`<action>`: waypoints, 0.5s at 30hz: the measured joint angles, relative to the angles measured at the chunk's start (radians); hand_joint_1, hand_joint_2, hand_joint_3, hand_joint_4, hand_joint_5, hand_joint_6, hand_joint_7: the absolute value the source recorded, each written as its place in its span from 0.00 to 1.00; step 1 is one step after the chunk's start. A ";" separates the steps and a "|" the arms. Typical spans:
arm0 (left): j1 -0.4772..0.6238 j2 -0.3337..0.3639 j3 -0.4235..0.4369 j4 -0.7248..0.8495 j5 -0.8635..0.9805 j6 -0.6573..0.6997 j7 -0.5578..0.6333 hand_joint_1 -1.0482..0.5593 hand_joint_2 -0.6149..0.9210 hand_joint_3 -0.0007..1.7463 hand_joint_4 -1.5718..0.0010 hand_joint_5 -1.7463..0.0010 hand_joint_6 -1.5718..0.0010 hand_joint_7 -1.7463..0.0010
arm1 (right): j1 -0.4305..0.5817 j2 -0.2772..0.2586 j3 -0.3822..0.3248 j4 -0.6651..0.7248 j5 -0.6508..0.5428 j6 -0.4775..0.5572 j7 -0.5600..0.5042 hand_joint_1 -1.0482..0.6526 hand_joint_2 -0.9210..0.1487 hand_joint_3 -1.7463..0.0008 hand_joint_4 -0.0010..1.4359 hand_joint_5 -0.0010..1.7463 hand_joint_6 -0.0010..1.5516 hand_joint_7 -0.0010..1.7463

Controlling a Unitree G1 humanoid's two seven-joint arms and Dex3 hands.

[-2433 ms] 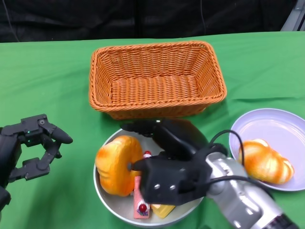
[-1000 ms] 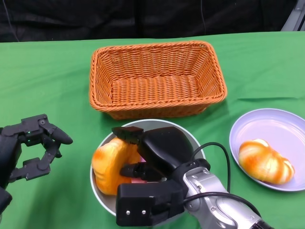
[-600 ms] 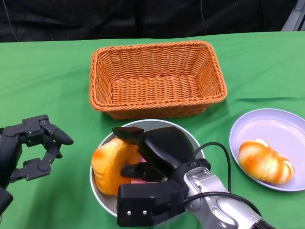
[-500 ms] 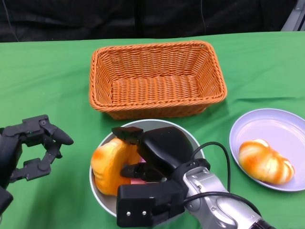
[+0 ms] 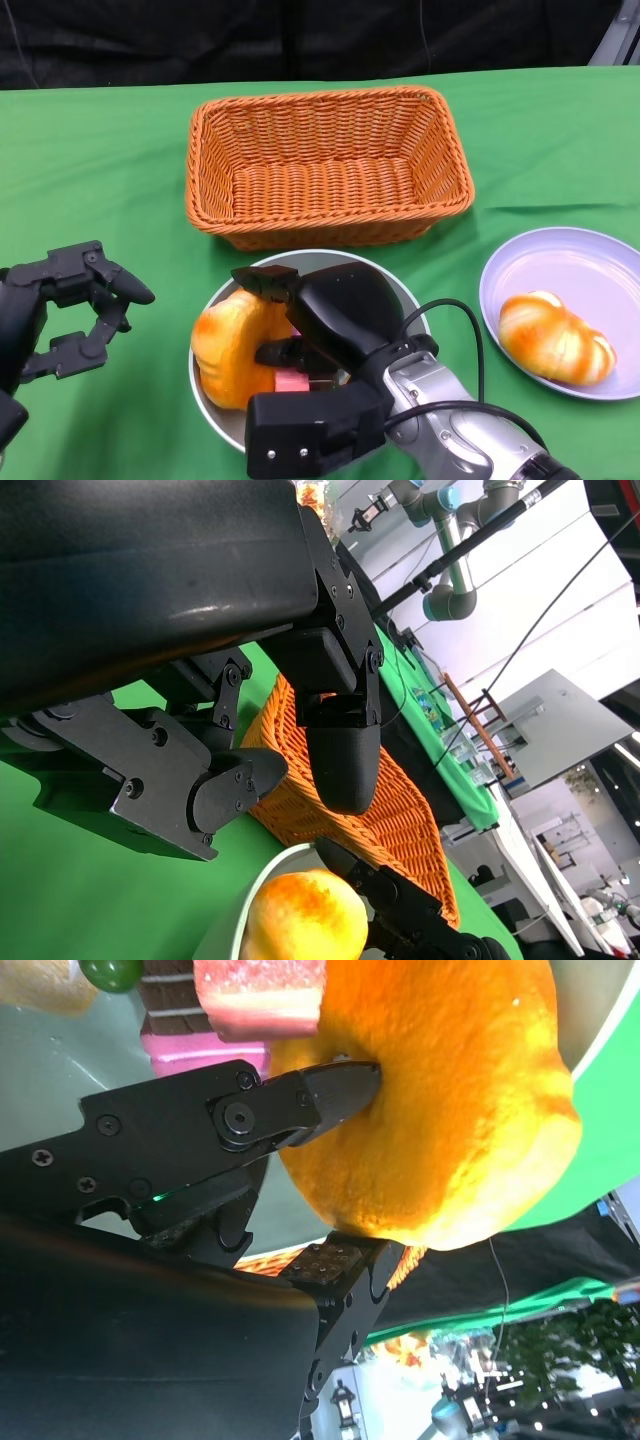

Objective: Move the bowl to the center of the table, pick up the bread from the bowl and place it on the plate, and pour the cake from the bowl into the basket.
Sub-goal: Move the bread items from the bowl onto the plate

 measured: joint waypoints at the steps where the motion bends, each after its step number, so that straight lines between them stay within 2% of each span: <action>1: 0.000 0.000 0.000 0.000 0.000 0.000 0.000 0.66 0.80 0.51 0.47 0.17 0.45 0.39 | -0.001 0.000 -0.002 0.003 0.002 -0.006 -0.005 0.42 0.05 1.00 0.55 0.57 0.70 0.04; 8: 0.000 0.000 0.000 -0.004 -0.001 0.000 0.000 0.67 0.80 0.52 0.46 0.18 0.45 0.39 | -0.002 0.002 -0.019 0.031 0.032 -0.066 -0.052 0.42 0.04 1.00 0.53 0.61 0.73 0.03; 12: 0.000 0.000 0.000 -0.003 -0.001 0.000 0.000 0.67 0.80 0.52 0.46 0.17 0.45 0.39 | -0.011 0.004 -0.020 0.059 0.037 -0.107 -0.069 0.43 0.00 0.99 0.48 0.71 0.72 0.02; 15: 0.000 0.000 0.000 -0.003 -0.001 0.000 0.000 0.66 0.80 0.52 0.47 0.17 0.45 0.39 | -0.024 0.005 -0.021 0.086 0.038 -0.138 -0.088 0.42 0.00 0.98 0.46 0.73 0.72 0.02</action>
